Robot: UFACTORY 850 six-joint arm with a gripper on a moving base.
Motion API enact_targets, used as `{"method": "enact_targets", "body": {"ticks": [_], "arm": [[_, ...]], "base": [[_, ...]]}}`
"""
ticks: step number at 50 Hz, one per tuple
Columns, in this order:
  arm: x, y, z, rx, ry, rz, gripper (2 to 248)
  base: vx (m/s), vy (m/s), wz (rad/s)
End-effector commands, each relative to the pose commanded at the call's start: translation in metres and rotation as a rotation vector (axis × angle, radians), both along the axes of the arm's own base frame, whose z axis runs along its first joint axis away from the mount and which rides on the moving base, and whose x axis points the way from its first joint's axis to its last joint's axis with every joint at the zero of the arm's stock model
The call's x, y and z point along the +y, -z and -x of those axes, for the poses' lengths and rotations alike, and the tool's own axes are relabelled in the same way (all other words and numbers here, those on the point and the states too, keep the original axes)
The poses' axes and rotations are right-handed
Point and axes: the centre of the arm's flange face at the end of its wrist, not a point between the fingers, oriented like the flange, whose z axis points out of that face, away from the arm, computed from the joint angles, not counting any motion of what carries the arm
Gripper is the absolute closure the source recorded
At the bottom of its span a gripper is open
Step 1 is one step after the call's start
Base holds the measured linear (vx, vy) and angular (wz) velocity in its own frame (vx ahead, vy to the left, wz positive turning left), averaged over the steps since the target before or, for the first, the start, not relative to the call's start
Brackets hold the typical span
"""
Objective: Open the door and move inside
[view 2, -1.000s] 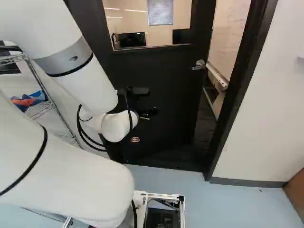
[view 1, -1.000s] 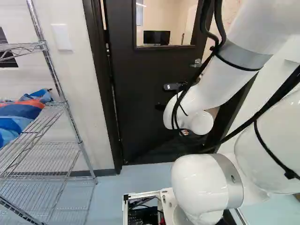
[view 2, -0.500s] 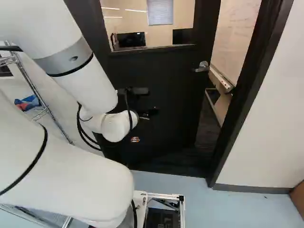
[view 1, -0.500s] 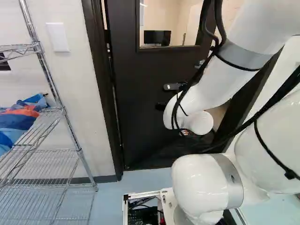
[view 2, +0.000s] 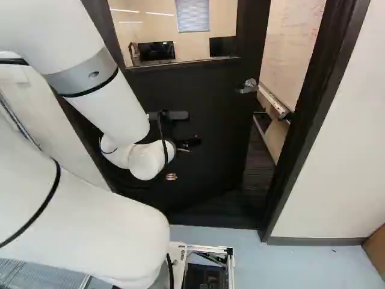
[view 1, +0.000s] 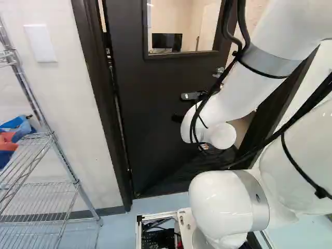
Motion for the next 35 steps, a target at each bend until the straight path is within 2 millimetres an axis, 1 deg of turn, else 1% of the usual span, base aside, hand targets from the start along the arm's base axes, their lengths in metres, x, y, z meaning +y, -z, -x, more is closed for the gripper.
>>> {"method": "enact_targets", "body": {"ticks": [9,35], "arm": [[0.0000,0.0000,0.0000,0.000,0.000,0.000,3],[0.0000,0.0000,0.0000,0.000,0.000,0.000,3]], "base": [[0.095,-0.035,-0.189],[0.068,-0.001,-0.014]]}}
